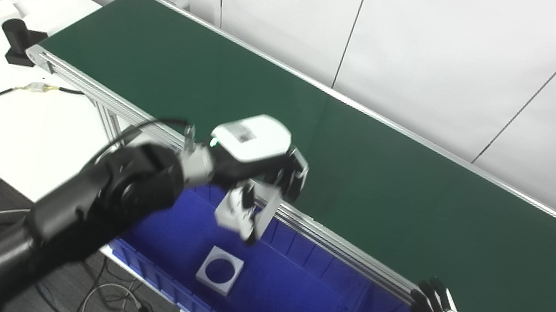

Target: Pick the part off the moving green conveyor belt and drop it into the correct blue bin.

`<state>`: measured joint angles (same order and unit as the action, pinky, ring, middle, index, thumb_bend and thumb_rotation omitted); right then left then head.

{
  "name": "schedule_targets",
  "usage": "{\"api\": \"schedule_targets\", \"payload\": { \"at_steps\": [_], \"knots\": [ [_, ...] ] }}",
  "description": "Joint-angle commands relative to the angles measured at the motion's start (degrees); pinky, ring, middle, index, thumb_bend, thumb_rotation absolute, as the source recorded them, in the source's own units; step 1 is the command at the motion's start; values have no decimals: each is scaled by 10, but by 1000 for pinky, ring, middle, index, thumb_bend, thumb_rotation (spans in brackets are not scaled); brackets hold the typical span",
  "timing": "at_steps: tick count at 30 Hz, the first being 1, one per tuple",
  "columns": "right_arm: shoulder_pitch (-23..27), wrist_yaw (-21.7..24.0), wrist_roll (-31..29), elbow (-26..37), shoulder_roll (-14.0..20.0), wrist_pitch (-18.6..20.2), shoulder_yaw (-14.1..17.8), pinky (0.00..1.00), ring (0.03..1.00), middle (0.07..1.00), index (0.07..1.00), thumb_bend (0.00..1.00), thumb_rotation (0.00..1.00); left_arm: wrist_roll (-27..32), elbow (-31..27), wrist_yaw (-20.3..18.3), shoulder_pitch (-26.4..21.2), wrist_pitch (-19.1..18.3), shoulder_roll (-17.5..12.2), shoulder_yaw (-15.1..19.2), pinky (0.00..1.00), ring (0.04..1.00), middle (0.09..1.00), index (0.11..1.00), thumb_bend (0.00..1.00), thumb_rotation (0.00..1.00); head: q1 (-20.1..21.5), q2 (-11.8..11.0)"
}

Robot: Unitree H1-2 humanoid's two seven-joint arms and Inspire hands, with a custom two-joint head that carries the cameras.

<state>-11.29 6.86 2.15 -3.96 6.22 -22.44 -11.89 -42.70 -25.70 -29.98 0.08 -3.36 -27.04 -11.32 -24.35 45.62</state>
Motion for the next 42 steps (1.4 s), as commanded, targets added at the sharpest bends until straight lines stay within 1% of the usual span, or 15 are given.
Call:
{"api": "schedule_targets", "payload": {
  "at_steps": [1, 6, 9, 12, 19, 24, 27, 30, 31, 33, 34, 35, 36, 38, 42],
  "knots": [
    [6, 4, 1, 16, -7, -2, 0, 824, 851, 882, 912, 770, 886, -19, 0, 37, 2, -2, 20, -1, 341, 408, 470, 497, 521, 0, 6, 1],
    [6, 3, 4, 11, -14, -6, -2, 828, 855, 888, 912, 784, 890, -55, 35, 82, 28, 15, 55, -14, 371, 441, 493, 484, 522, 0, 13, 1],
    [4, 3, 5, 16, -18, 2, -4, 839, 862, 894, 913, 793, 894, -66, 83, 137, 40, 35, 71, -22, 409, 447, 478, 494, 522, 0, 21, 0],
    [3, 3, 8, 18, -22, 4, -5, 845, 862, 893, 913, 784, 889, -77, 131, 182, 44, 58, 76, -32, 437, 462, 476, 499, 522, 0, 24, 0],
    [4, 0, 13, 14, -30, 2, -6, 838, 861, 893, 910, 782, 876, -97, 283, 319, 21, 101, 89, -52, 428, 444, 451, 516, 519, 0, 38, -2],
    [1, 2, 13, 21, -31, 5, -7, 832, 860, 893, 912, 771, 864, -115, 357, 398, 4, 111, 98, -67, 429, 449, 455, 508, 521, 0, 45, 1],
    [0, 2, 13, 25, -32, 7, -8, 835, 859, 893, 911, 768, 861, -118, 375, 419, 1, 112, 98, -76, 432, 450, 456, 506, 522, 0, 46, 1],
    [-2, 2, 13, 27, -33, 10, -8, 839, 857, 890, 909, 770, 861, -115, 368, 416, 3, 105, 94, -81, 465, 479, 479, 495, 524, 0, 49, -1],
    [-2, 1, 13, 26, -33, 10, -8, 840, 859, 890, 910, 772, 861, -115, 365, 416, 3, 106, 92, -82, 484, 508, 495, 485, 524, 0, 49, -1],
    [-1, 1, 13, 23, -33, 9, -7, 835, 858, 889, 908, 776, 861, -127, 356, 417, 4, 103, 85, -88, 532, 571, 587, 492, 523, 53, 48, -1],
    [-1, 2, 13, 23, -33, 9, -7, 832, 859, 889, 908, 777, 862, -133, 353, 418, 4, 102, 83, -91, 557, 602, 623, 558, 733, 136, 48, -1],
    [-1, 2, 12, 23, -33, 9, -7, 830, 859, 889, 908, 777, 863, -136, 350, 421, 5, 103, 81, -93, 574, 623, 647, 598, 853, 193, 48, -1],
    [-1, 2, 12, 24, -33, 9, -7, 829, 858, 889, 907, 774, 860, -138, 349, 424, 5, 106, 79, -94, 587, 639, 666, 628, 939, 249, 48, -1],
    [-2, 2, 12, 25, -33, 11, -7, 829, 857, 890, 905, 766, 856, -138, 346, 424, 5, 106, 79, -95, 602, 652, 682, 654, 991, 336, 47, -1],
    [-1, 3, 12, 22, -32, 10, -8, 833, 859, 892, 907, 766, 855, -136, 347, 429, 4, 110, 76, -100, 609, 653, 677, 659, 1000, 395, 48, -2]
  ]
}}
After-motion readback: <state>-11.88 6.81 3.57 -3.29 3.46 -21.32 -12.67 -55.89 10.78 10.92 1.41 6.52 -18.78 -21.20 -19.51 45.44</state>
